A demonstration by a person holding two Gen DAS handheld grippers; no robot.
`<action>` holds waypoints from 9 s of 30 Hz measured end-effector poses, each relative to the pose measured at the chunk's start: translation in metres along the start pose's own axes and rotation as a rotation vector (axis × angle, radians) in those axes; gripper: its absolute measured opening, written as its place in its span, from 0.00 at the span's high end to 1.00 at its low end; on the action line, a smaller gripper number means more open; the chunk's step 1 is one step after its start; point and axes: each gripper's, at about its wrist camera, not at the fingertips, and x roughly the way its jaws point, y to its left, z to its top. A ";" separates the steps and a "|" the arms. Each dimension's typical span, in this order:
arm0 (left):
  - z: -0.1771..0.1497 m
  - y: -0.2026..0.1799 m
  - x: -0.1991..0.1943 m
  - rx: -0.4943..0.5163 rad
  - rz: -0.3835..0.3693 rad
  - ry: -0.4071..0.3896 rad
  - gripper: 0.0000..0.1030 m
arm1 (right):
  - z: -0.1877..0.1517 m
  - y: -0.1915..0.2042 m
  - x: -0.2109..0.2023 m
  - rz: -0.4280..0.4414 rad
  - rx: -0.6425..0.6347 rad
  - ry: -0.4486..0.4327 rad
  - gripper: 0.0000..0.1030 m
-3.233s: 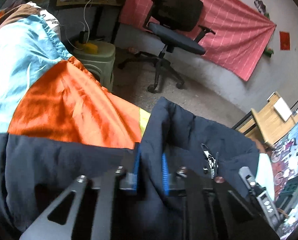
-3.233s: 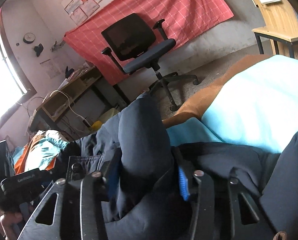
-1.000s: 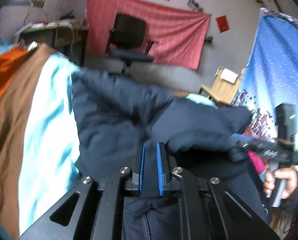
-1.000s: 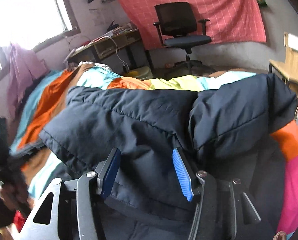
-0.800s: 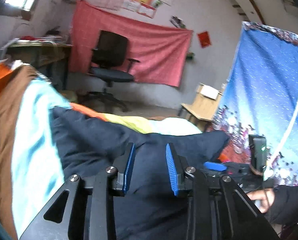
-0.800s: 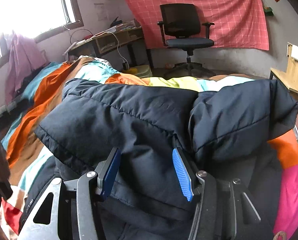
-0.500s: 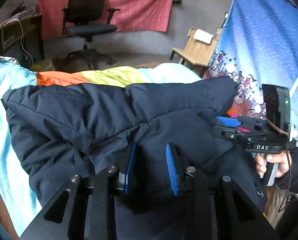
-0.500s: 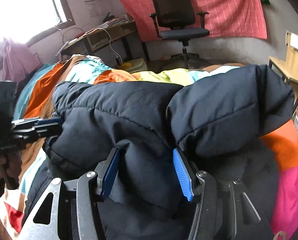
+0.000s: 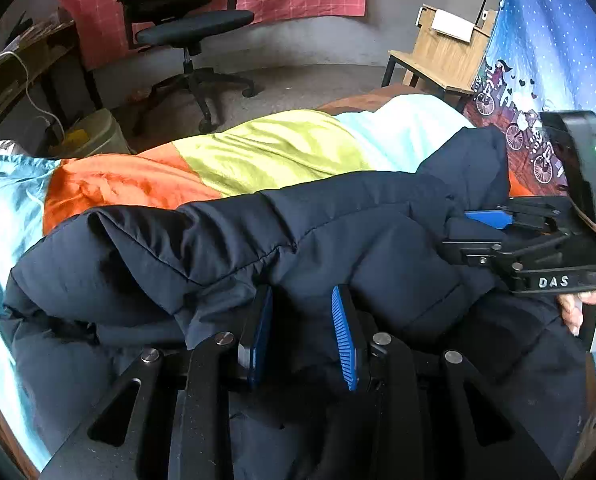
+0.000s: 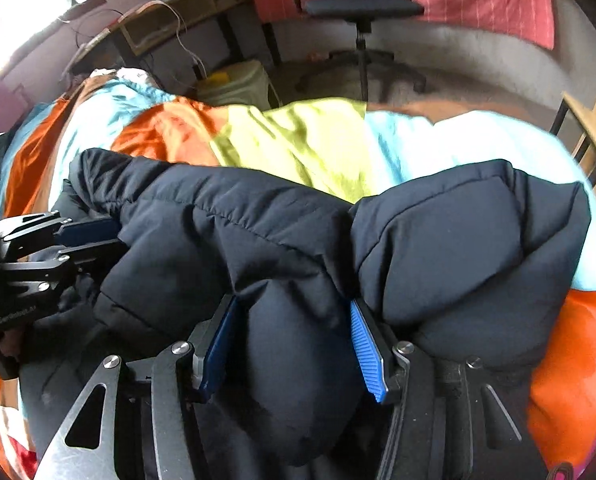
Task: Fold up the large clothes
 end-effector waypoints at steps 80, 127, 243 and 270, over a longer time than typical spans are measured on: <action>-0.052 -0.028 -0.109 -0.260 0.143 -0.275 0.10 | -0.060 0.012 -0.109 -0.108 0.076 -0.359 0.04; -0.226 -0.193 -0.270 -0.138 0.281 -0.447 0.02 | -0.259 0.115 -0.265 -0.043 -0.064 -0.566 0.00; -0.437 -0.250 -0.158 0.391 0.531 -0.013 0.58 | -0.411 0.117 -0.189 -0.330 -0.320 -0.310 0.86; -0.329 -0.221 -0.270 0.172 0.546 -0.296 0.96 | -0.366 0.128 -0.268 -0.267 -0.247 -0.523 0.94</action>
